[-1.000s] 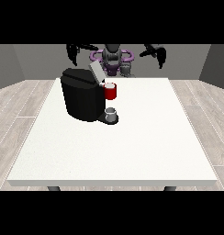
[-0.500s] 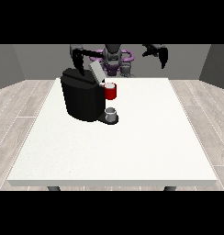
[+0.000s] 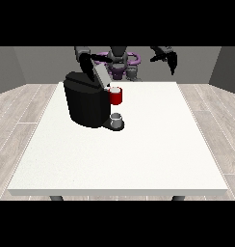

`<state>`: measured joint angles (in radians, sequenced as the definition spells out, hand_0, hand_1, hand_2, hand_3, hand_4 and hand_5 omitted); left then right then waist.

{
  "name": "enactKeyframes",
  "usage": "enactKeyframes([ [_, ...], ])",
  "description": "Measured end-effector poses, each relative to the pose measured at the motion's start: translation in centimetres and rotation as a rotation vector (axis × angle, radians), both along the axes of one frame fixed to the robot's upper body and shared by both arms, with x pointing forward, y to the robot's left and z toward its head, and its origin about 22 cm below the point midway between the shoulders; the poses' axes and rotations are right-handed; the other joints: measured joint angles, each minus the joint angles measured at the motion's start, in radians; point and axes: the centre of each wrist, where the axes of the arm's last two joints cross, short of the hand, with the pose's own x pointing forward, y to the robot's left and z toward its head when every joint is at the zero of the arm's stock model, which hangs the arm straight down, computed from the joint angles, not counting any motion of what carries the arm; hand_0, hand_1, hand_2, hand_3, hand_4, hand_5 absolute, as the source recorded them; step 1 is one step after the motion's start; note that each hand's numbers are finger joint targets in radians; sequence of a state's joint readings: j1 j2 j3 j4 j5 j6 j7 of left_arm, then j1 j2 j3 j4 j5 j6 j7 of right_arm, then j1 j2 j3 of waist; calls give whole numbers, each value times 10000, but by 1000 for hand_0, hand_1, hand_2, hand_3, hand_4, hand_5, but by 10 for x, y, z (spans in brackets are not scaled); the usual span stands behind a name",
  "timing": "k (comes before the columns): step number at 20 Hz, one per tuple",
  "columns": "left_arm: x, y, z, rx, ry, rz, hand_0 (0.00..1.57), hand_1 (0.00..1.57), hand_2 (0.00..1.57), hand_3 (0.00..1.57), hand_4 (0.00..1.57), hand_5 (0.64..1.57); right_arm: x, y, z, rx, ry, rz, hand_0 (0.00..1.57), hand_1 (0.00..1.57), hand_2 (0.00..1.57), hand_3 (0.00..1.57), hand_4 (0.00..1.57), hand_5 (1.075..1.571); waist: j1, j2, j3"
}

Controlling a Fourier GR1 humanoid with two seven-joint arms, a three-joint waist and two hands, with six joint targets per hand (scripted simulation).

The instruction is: Insert the coffee pod into the coffee machine and close the lid

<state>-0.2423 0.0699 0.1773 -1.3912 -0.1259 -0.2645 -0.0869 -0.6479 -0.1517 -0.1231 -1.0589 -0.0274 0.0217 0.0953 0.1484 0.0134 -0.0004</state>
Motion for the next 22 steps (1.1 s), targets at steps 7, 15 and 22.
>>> enactKeyframes([
  [7, -5, 0, -2, 110, -126, 46, 0, 0, 0, 0, 363, 1571, 12, 11, 21, -382, -825, 198, 0, 0, 0, 0, 161, 1571, 122, 383, -16],
  [15, -2, -7, 4, 140, -263, -192, 0, 0, 0, 0, 383, 1571, 23, 18, 46, -1162, -710, 105, 0, 0, 0, 0, 0, 1571, 306, 626, 61],
  [22, 4, -15, 10, 152, -513, -552, 0, 0, 0, 0, 386, 1571, 23, 19, 66, -1867, -512, -504, 0, 0, 0, 0, 87, 1571, 606, 845, 127],
])
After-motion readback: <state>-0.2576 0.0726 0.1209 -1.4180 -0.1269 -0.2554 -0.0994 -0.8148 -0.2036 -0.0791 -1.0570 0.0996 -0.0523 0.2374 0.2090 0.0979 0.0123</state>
